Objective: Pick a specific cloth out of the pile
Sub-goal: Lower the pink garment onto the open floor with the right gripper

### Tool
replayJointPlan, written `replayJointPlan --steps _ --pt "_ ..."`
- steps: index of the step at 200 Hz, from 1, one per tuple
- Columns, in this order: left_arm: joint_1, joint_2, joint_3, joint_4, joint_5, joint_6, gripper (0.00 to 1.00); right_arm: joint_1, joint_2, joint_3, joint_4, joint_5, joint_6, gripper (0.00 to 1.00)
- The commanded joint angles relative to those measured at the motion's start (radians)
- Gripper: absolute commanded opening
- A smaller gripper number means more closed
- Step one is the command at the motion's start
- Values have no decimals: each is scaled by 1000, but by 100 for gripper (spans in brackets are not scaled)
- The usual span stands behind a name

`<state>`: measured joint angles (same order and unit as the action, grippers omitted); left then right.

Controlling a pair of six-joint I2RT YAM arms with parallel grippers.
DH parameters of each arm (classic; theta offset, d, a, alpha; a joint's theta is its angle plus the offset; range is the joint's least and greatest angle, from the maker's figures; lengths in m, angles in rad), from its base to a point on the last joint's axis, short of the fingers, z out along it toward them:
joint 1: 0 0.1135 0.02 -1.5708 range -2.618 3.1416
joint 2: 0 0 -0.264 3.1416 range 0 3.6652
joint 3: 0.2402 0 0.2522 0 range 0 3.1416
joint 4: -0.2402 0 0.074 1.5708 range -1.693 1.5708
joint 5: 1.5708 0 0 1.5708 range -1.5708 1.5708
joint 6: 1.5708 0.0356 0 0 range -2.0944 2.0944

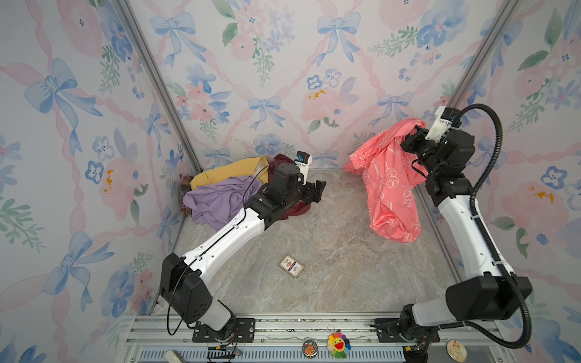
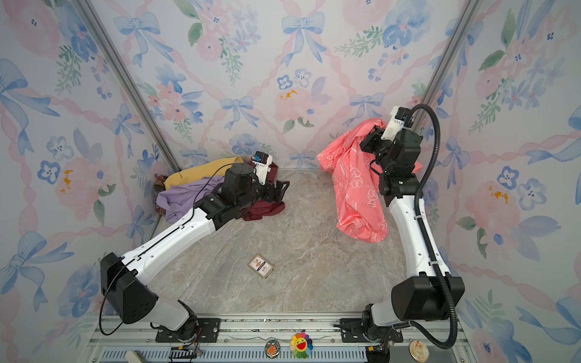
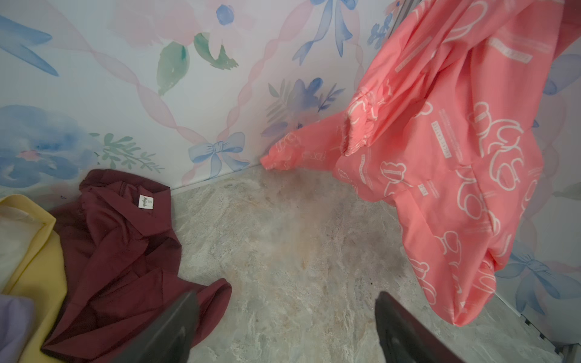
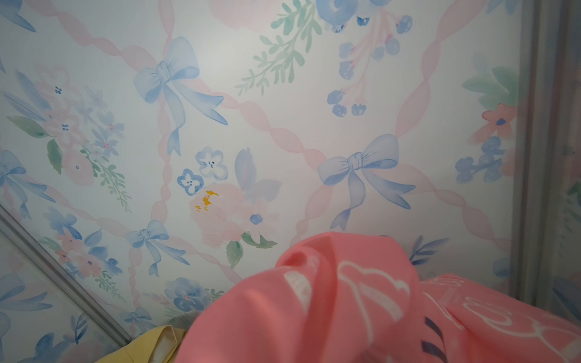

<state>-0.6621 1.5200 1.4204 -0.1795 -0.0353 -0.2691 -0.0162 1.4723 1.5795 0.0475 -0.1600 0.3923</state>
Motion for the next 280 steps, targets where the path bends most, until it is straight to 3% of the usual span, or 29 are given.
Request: replayJointPlan --steps 1,121,219,280 --pt "-9 -21 -60 64 1 13 90 -32 -3 1 68 -42 10 0" --pt "17 -240 -341 98 -122 25 91 -114 156 -85 46 43 -48 0" --pt "116 -279 -458 113 -183 -24 91 -101 363 -12 -131 175 -148 0" --pt "167 -301 -529 168 -236 -47 92 -101 569 53 -305 160 -143 0"
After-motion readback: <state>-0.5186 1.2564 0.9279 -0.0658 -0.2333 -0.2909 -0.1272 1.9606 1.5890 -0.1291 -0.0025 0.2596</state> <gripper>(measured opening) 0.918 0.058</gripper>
